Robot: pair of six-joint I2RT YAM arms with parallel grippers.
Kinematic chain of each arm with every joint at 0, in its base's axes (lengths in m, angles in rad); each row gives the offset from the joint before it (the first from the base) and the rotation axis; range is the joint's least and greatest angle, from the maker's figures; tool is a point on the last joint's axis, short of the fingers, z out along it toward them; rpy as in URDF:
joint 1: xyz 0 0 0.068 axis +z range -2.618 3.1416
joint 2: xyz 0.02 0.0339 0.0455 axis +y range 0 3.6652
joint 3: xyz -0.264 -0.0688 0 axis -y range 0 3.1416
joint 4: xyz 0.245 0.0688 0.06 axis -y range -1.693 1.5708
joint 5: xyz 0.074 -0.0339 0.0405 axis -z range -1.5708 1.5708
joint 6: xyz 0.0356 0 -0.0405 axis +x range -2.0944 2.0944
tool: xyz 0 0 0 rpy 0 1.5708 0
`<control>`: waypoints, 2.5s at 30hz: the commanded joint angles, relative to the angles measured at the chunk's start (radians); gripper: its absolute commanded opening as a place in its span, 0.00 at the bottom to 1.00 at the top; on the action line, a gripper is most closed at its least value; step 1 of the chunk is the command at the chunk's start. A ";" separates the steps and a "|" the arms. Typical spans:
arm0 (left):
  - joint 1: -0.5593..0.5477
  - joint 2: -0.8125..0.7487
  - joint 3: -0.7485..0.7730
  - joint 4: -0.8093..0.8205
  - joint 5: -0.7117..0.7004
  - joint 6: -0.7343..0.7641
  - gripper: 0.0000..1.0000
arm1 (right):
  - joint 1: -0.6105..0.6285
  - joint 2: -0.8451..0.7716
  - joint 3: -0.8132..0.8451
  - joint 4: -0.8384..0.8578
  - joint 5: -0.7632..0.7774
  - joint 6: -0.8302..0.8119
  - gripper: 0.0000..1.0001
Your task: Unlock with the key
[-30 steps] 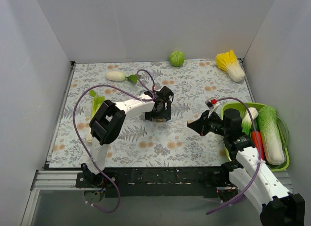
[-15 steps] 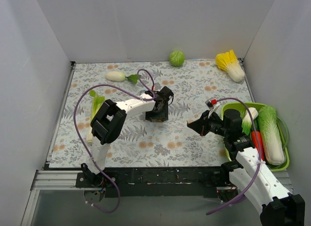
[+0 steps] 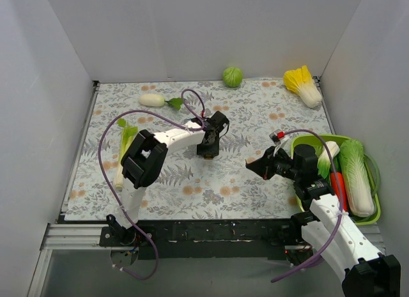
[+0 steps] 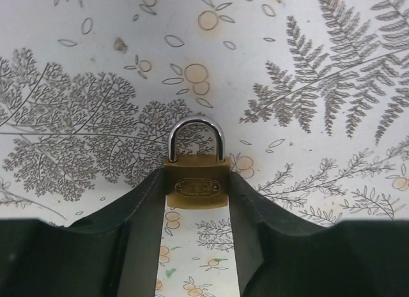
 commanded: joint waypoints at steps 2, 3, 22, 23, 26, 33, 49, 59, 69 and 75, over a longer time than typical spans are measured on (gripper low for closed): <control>0.003 -0.013 -0.056 0.094 0.059 -0.017 0.18 | 0.003 0.012 -0.013 0.029 0.000 -0.003 0.01; 0.005 -0.038 -0.078 0.150 0.055 -0.049 0.11 | 0.004 0.017 -0.016 0.023 0.007 -0.007 0.01; -0.043 -0.658 -0.885 0.944 0.131 -0.508 0.00 | 0.262 0.257 -0.204 0.433 0.122 0.238 0.01; -0.044 -0.665 -0.905 0.976 0.134 -0.529 0.00 | 0.279 0.289 -0.204 0.478 0.107 0.258 0.01; -0.052 -0.688 -0.968 1.016 0.139 -0.551 0.00 | 0.313 0.411 -0.173 0.543 0.112 0.280 0.01; -0.052 -0.681 -1.054 1.099 0.154 -0.579 0.00 | 0.369 0.589 -0.102 0.623 0.150 0.283 0.01; -0.052 -0.586 -1.205 1.352 0.211 -0.654 0.00 | 0.501 0.805 -0.015 0.687 0.293 0.272 0.01; -0.052 -0.558 -1.218 1.374 0.211 -0.654 0.00 | 0.512 0.839 0.017 0.660 0.313 0.286 0.01; -0.052 -0.583 -1.216 1.326 0.179 -0.635 0.00 | 0.514 0.830 0.057 0.589 0.353 0.286 0.01; -0.052 -0.593 -1.215 1.305 0.167 -0.622 0.00 | 0.512 0.807 0.051 0.592 0.357 0.295 0.01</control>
